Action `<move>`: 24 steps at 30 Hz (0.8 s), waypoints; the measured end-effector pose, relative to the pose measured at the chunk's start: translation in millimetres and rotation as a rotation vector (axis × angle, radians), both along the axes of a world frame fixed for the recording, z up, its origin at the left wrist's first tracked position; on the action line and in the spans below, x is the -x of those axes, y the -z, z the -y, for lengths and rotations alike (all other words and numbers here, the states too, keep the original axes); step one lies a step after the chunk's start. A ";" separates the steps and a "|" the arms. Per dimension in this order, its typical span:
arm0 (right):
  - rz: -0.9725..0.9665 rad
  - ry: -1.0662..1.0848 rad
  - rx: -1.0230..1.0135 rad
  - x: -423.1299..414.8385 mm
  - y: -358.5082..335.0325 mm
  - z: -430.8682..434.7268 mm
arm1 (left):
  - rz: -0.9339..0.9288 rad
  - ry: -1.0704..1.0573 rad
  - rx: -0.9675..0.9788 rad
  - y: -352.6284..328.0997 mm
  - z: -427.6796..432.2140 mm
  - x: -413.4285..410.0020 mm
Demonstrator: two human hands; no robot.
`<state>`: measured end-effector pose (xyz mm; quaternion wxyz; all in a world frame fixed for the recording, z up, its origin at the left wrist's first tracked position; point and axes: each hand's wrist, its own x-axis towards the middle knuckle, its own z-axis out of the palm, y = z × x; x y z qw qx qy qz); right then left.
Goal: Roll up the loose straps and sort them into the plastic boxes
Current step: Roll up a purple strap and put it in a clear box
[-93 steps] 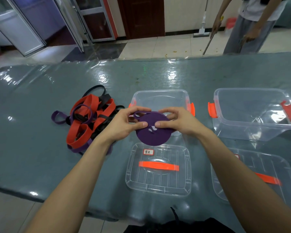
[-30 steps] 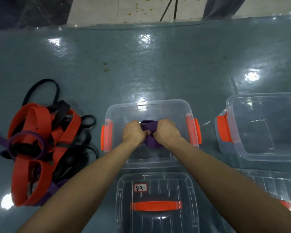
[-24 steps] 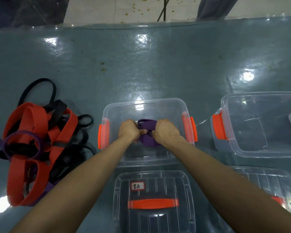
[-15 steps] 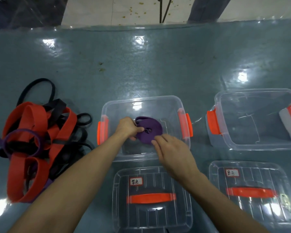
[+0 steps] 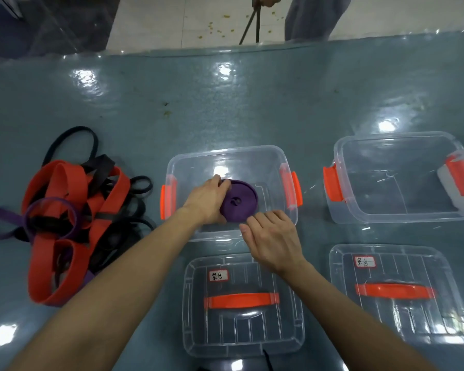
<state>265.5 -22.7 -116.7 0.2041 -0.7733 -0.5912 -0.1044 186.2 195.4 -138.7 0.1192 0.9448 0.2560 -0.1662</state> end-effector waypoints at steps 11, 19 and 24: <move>0.004 -0.019 -0.028 0.0 5.4 -0.1 | -0.043 0.149 -0.096 -10.6 13.2 -21.3; 0.008 -0.030 -0.021 -0.2 8.1 0.6 | -0.058 0.143 -0.060 -12.1 12.6 -27.4; 0.023 -0.034 -0.023 -0.4 9.4 0.7 | -0.086 0.198 -0.087 -12.9 9.3 -33.6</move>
